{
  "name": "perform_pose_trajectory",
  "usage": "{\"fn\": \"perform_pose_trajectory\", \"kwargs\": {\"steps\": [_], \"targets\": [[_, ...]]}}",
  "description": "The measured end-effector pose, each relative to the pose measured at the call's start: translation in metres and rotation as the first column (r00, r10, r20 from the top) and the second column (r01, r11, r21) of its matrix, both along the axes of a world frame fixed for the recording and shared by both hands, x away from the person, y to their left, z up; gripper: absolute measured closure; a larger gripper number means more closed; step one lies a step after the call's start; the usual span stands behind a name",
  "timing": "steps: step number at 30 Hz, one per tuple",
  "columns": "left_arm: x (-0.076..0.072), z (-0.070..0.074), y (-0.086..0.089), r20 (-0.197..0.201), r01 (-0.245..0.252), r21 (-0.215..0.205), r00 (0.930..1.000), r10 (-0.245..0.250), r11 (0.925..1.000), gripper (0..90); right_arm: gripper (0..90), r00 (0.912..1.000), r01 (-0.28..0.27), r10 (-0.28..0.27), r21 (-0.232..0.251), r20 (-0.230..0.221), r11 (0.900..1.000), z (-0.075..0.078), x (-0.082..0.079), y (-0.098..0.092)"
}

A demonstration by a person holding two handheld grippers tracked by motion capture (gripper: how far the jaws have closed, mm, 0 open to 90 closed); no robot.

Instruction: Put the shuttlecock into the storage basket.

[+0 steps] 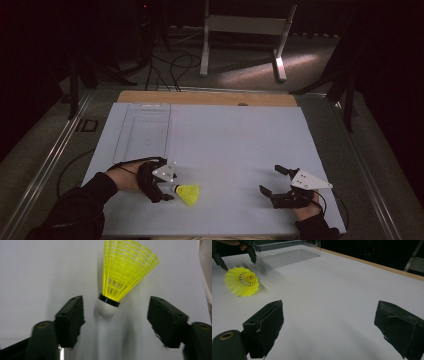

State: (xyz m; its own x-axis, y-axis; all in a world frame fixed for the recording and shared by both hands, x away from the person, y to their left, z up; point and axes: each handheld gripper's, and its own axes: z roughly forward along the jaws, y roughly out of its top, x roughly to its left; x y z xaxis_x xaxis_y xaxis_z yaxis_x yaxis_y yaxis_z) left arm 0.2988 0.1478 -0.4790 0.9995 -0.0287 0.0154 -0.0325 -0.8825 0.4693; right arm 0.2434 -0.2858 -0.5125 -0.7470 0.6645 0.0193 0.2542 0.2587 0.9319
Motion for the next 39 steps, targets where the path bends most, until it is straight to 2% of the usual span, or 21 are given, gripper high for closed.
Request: {"fn": "perform_pose_trajectory", "kwargs": {"steps": [4, 9, 14, 16, 24, 29, 34, 39], "targets": [[0.002, -0.002, -0.005, 0.002, 0.019, 0.031, 0.9998, -0.019, 0.9993, 40.9, 8.9, 1.0000, -0.002, 0.002, 0.000, 0.000, 1.000, 0.000, 0.000, 0.000], [0.003, -0.004, -0.011, 0.018, 0.038, 0.077, 0.9991, -0.040, 0.9963, 44.2, 8.9, 1.0000, -0.003, 0.003, 0.000, -0.002, 1.000, 0.000, 0.000, 0.000], [0.005, -0.007, -0.016, 0.039, 0.064, 0.126, 0.9968, -0.069, 0.9900, 47.0, 8.9, 1.0000, -0.004, 0.004, 0.000, -0.001, 1.000, 0.000, 0.000, 0.000], [0.005, -0.008, -0.018, 0.036, 0.067, 0.134, 0.9967, -0.073, 0.9887, 48.3, 8.9, 1.0000, -0.002, 0.002, 0.001, -0.002, 1.000, 0.000, 0.000, 0.000], [0.008, -0.011, -0.025, 0.023, 0.098, 0.199, 0.9943, -0.104, 0.9751, 55.5, 8.9, 1.0000, -0.004, 0.004, 0.001, -0.005, 1.000, 0.000, 0.000, 0.000], [0.008, -0.014, -0.029, 0.014, 0.104, 0.225, 0.9938, -0.110, 0.9687, 59.9, 8.9, 1.0000, -0.006, 0.006, 0.001, -0.007, 1.000, 0.000, 0.000, 0.000], [0.008, -0.014, -0.031, 0.019, 0.108, 0.232, 0.9932, -0.115, 0.9667, 63.3, 8.9, 1.0000, -0.005, 0.005, 0.001, -0.006, 1.000, 0.000, 0.000, 0.000], [0.008, -0.010, -0.031, -0.008, 0.079, 0.217, 0.9968, -0.079, 0.9730, 64.0, 8.9, 1.0000, -0.003, 0.003, 0.002, -0.008, 1.000, 0.000, 0.000, 0.000]]}}
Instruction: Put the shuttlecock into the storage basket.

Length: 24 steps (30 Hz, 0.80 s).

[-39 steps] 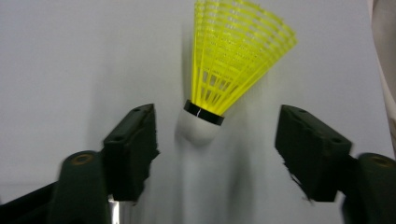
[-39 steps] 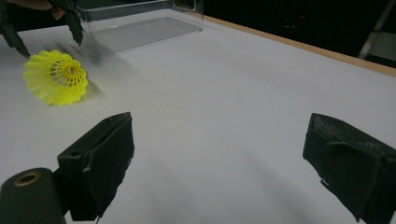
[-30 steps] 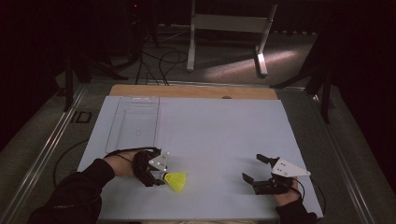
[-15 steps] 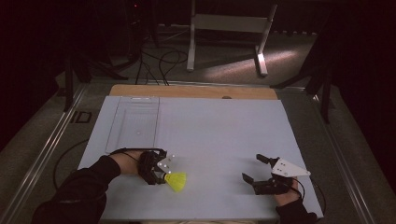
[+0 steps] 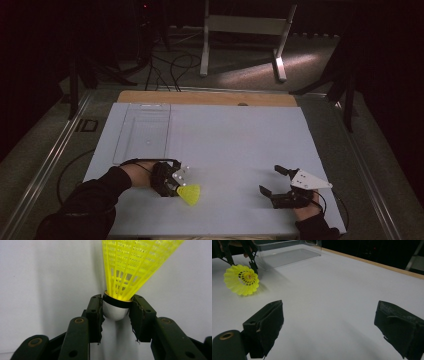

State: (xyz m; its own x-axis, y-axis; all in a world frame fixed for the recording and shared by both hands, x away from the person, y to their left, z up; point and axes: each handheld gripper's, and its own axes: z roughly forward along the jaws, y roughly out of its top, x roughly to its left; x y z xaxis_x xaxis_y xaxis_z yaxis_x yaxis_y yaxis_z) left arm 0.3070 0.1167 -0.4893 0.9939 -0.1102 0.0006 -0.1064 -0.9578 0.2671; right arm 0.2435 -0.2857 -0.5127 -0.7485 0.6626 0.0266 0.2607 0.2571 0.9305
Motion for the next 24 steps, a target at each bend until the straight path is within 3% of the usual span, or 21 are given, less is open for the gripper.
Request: {"fn": "perform_pose_trajectory", "kwargs": {"steps": [6, 11, 14, 20, 24], "targets": [[-0.001, 0.010, -0.003, -0.016, -0.040, -0.017, 0.9991, 0.040, 0.9991, 64.2, 8.9, 1.0000, 0.000, 0.000, 0.001, -0.001, 1.000, 0.000, 0.000, 0.000], [-0.001, 0.019, -0.010, -0.049, -0.106, 0.013, 0.9931, 0.107, 0.9943, 64.2, 8.9, 1.0000, 0.000, 0.000, 0.001, 0.000, 1.000, 0.000, 0.000, 0.000], [0.002, 0.024, -0.011, -0.075, -0.171, 0.011, 0.9825, 0.171, 0.9853, 64.2, 8.9, 1.0000, 0.000, 0.000, 0.002, -0.001, 1.000, 0.000, 0.000, 0.000], [0.001, 0.033, -0.014, -0.109, -0.221, -0.002, 0.9694, 0.220, 0.9752, 64.3, 9.0, 1.0000, 0.000, 0.000, 0.004, -0.004, 1.000, 0.000, 0.000, 0.000], [0.002, 0.037, -0.015, -0.110, -0.253, -0.005, 0.9619, 0.250, 0.9676, 64.3, 9.0, 1.0000, 0.000, 0.000, 0.005, -0.005, 1.000, 0.000, 0.001, 0.000]]}}
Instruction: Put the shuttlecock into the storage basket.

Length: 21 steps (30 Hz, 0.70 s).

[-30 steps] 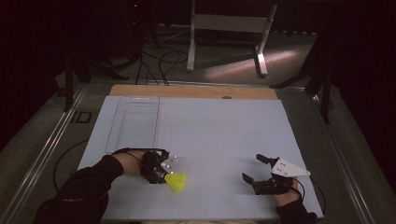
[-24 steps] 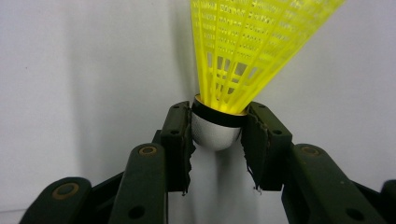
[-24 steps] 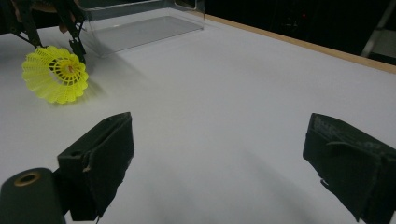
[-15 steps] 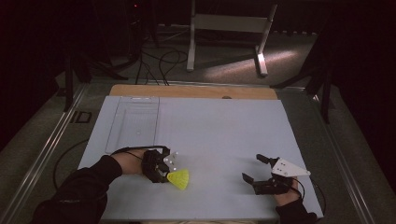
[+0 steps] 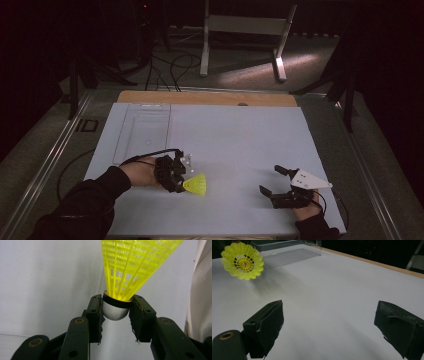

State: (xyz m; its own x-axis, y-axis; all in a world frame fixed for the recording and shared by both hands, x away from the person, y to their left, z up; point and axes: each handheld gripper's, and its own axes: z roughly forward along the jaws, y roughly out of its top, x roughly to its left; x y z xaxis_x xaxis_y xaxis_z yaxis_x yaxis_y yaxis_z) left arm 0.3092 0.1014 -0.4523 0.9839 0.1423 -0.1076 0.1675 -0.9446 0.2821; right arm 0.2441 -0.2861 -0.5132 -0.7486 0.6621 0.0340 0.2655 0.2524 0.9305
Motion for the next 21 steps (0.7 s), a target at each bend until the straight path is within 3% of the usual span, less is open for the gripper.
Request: {"fn": "perform_pose_trajectory", "kwargs": {"steps": [10, 17, 21], "targets": [[0.003, 0.009, 0.000, -0.015, -0.080, -0.023, 0.9967, 0.080, 0.9965, 64.3, 9.0, 0.9999, -0.002, 0.002, 0.002, -0.011, 1.000, -0.001, 0.001, 0.000], [0.002, 0.017, 0.000, -0.026, -0.093, -0.042, 0.9954, 0.092, 0.9948, 64.3, 9.0, 1.0000, 0.000, 0.000, -0.002, -0.006, 1.000, -0.001, 0.001, 0.000], [0.007, 0.023, 0.003, -0.039, -0.158, -0.034, 0.9869, 0.157, 0.9868, 64.4, 9.0, 1.0000, -0.001, 0.001, -0.003, -0.005, 1.000, -0.001, 0.001, 0.000]]}}
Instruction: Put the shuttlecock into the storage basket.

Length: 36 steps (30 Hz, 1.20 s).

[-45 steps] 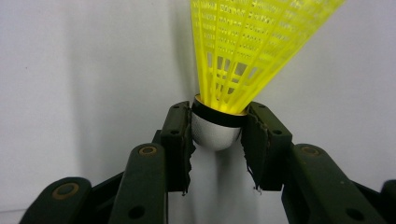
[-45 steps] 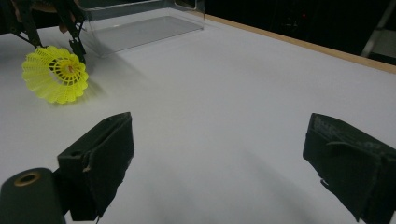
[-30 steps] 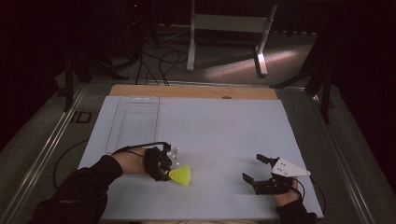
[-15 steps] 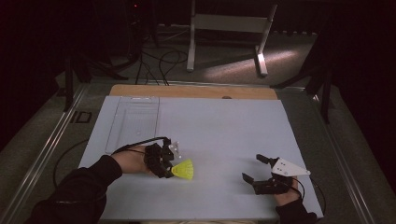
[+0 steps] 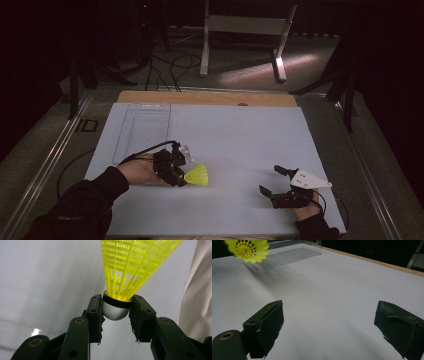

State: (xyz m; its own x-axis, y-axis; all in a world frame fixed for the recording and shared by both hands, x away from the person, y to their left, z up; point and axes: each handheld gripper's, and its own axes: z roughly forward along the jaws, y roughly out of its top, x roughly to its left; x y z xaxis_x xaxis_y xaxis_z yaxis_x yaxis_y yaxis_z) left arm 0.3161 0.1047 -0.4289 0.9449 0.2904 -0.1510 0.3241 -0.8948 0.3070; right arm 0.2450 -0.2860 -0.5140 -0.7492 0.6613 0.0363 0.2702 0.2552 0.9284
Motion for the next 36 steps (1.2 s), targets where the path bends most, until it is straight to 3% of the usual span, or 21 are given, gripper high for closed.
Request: {"fn": "perform_pose_trajectory", "kwargs": {"steps": [3, 16, 22, 28, 36], "targets": [[0.001, 0.007, 0.003, 0.009, 0.005, -0.009, 1.0000, -0.005, 1.0000, 64.4, 8.9, 1.0000, 0.001, -0.001, -0.003, 0.000, 1.000, 0.000, 0.000, 0.000], [0.012, 0.035, 0.010, -0.001, -0.061, -0.029, 0.9981, 0.061, 0.9977, 64.7, 9.0, 1.0000, 0.002, -0.002, 0.000, -0.004, 1.000, 0.000, 0.000, 0.000], [0.018, 0.049, 0.015, 0.015, -0.096, -0.037, 0.9952, 0.097, 0.9947, 64.7, 9.0, 1.0000, 0.001, -0.001, -0.001, -0.003, 1.000, 0.000, 0.000, 0.000], [0.024, 0.060, 0.021, 0.031, -0.130, -0.035, 0.9909, 0.131, 0.9909, 64.7, 9.0, 1.0000, 0.002, -0.002, -0.001, -0.004, 1.000, 0.000, 0.000, 0.001], [0.038, 0.072, 0.037, 0.034, -0.202, -0.050, 0.9783, 0.204, 0.9781, 64.8, 8.9, 1.0000, 0.000, 0.000, 0.002, 0.001, 1.000, 0.000, 0.000, 0.000]]}}
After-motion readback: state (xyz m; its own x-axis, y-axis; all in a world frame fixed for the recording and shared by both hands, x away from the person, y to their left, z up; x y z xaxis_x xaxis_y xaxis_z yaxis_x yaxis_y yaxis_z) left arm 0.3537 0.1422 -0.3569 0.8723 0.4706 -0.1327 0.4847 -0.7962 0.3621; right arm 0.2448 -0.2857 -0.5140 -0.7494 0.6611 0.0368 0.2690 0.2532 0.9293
